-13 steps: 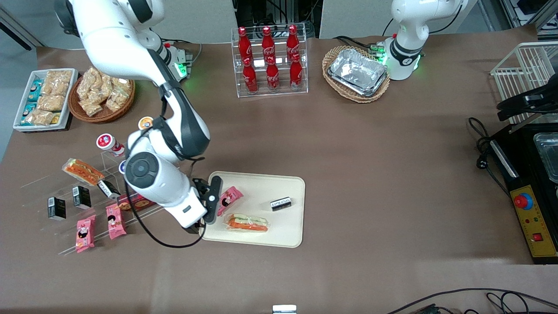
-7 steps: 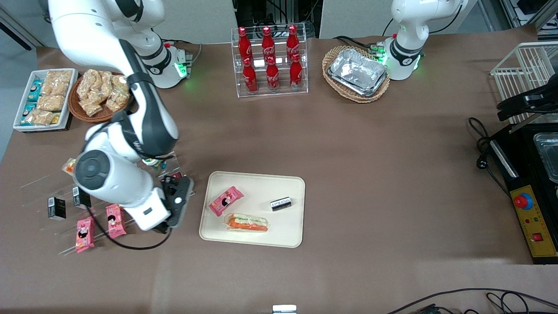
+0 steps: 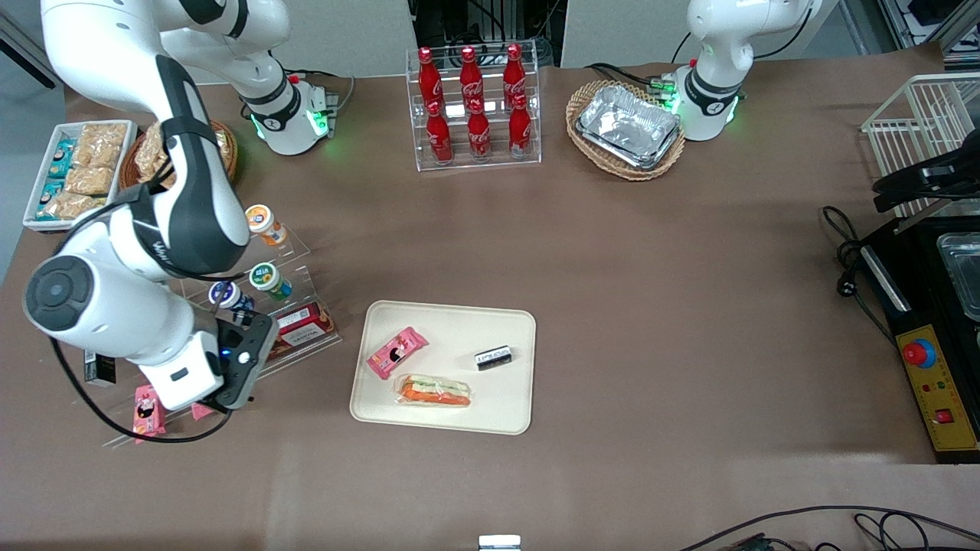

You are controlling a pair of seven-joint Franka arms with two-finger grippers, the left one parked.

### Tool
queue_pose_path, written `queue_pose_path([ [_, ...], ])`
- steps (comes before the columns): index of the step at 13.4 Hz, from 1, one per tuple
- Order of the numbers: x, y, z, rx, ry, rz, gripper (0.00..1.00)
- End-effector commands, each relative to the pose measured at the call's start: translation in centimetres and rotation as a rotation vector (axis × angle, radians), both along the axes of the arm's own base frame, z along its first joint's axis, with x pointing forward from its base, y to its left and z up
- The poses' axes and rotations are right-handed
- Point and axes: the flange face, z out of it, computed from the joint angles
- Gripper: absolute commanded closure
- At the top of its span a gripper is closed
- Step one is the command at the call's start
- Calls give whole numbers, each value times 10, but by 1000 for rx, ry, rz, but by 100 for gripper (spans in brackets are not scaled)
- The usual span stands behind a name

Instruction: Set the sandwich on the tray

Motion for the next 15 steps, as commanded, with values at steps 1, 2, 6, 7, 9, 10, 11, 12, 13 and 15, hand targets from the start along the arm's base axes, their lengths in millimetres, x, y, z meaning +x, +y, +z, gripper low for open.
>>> queue_pose_path([
  [1,-3,-27,13,33,7,-38,0],
  [2,-2,-40,13,33,7,-58,0],
  [6,2,-84,12,36,9,-117,0],
  [7,3,-89,12,36,8,-126,0],
  [9,3,-101,11,36,9,-142,0],
  [10,4,-106,12,36,4,-150,0],
  [11,5,-114,11,36,1,-162,0],
  [12,6,-122,11,36,-1,-175,0],
  [13,6,-127,10,45,1,-192,0],
  [15,6,-138,11,83,4,-247,0],
])
